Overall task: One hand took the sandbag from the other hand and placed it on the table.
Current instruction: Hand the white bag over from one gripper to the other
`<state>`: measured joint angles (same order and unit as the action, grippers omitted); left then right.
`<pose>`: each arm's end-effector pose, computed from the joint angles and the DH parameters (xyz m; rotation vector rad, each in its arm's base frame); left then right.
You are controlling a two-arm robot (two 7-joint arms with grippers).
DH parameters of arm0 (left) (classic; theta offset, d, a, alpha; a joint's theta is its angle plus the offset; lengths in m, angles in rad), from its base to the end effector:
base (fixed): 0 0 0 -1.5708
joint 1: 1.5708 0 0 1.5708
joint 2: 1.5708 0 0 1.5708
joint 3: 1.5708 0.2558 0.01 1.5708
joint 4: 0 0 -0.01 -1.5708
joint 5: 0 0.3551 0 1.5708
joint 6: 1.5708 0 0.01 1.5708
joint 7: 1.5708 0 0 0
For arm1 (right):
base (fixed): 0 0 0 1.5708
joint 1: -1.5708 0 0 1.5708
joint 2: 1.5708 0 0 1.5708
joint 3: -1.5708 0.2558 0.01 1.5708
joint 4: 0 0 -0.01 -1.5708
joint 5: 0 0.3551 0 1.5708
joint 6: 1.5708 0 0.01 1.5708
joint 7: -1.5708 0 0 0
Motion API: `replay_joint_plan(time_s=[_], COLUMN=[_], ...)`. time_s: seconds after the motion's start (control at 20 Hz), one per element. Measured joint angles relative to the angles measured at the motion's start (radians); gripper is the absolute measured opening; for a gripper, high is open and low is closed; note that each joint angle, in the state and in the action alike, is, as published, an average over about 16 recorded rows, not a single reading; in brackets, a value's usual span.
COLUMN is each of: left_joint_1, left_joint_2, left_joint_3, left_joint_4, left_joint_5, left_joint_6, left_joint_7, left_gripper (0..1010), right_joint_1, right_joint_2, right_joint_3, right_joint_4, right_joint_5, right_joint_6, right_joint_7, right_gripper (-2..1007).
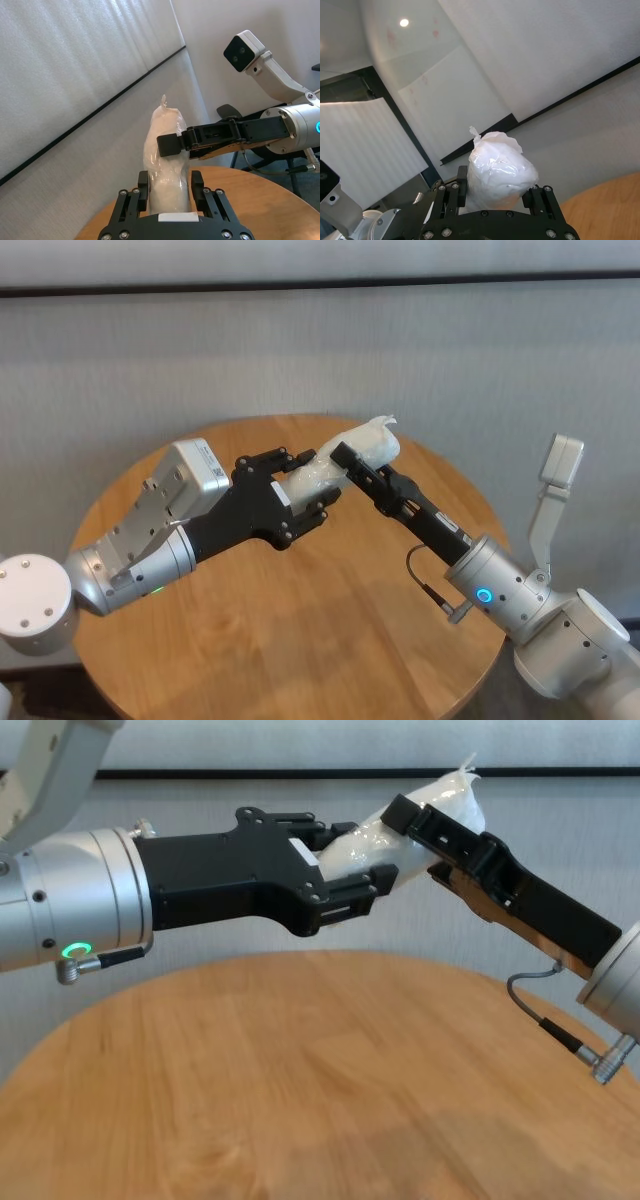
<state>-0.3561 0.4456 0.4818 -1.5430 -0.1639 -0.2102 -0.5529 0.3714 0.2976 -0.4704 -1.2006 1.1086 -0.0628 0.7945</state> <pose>0.4234 -0.0383 -0.1859 0.0912 -0.4903 0.5638 0.4427 0.0334 -0.2841 0.5536 0.4161 -0.5203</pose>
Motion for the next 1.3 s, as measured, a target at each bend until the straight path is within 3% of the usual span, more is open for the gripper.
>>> replay_joint_plan(time_s=[0.65, 0.9, 1.3], left_joint_1=[0.000, -0.001, -0.003], left_joint_2=[0.000, 0.004, 0.037], left_joint_3=[0.000, 0.002, 0.011], left_joint_4=[0.000, -0.001, -0.018], left_joint_5=[0.000, -0.002, 0.001], left_joint_6=[0.000, 0.002, 0.025], left_joint_7=[0.000, -0.011, -0.028], left_gripper=[928, 988, 1002], right_joint_1=[0.000, 0.000, 0.000], right_joint_2=[0.000, 0.000, 0.000], right_joint_3=[0.000, 0.000, 0.000], right_joint_4=[0.000, 0.000, 0.000], right_joint_5=[0.000, 0.000, 0.000], right_joint_6=[0.000, 0.000, 0.000], right_joint_7=[0.000, 0.000, 0.000], right_gripper=[598, 599, 598])
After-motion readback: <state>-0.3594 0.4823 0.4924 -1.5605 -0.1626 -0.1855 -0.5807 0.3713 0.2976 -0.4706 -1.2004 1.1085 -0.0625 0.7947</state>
